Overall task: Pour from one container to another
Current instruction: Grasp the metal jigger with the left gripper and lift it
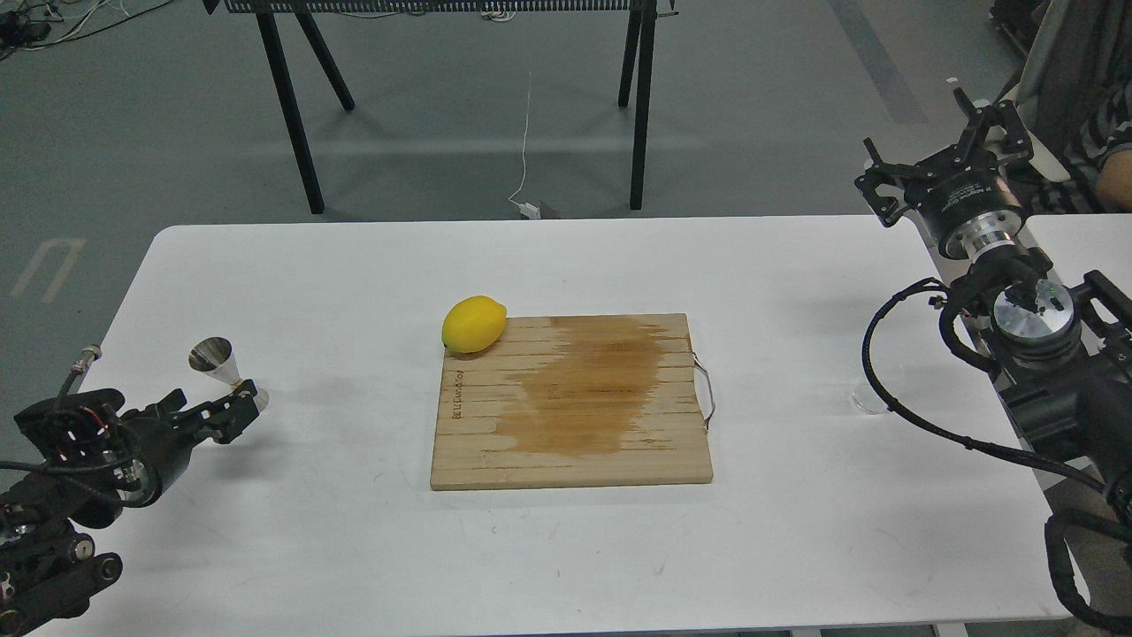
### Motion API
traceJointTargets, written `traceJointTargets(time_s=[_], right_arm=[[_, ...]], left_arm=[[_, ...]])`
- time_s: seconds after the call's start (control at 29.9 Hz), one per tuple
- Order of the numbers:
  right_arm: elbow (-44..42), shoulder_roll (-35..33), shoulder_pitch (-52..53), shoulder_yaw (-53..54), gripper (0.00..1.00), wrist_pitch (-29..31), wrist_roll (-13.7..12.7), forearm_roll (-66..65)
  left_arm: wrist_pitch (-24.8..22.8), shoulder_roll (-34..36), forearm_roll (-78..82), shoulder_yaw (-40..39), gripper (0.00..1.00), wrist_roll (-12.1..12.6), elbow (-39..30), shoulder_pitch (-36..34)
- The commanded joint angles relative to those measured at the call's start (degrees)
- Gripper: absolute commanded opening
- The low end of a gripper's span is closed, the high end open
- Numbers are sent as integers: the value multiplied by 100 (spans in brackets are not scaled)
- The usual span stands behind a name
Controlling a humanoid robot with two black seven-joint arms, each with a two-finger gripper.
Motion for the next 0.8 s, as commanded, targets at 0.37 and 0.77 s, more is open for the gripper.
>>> traceJointTargets(time_s=[0.37,0.77], right_arm=[[-1,8,9,0,99,-9,3,0],[-229,-1,97,0,99,17,-14,0]], left_arm=[[0,-427,-51,-17,97,-9,696,-237],[-18,-674,-69,-8,83,-9,1004,-369]])
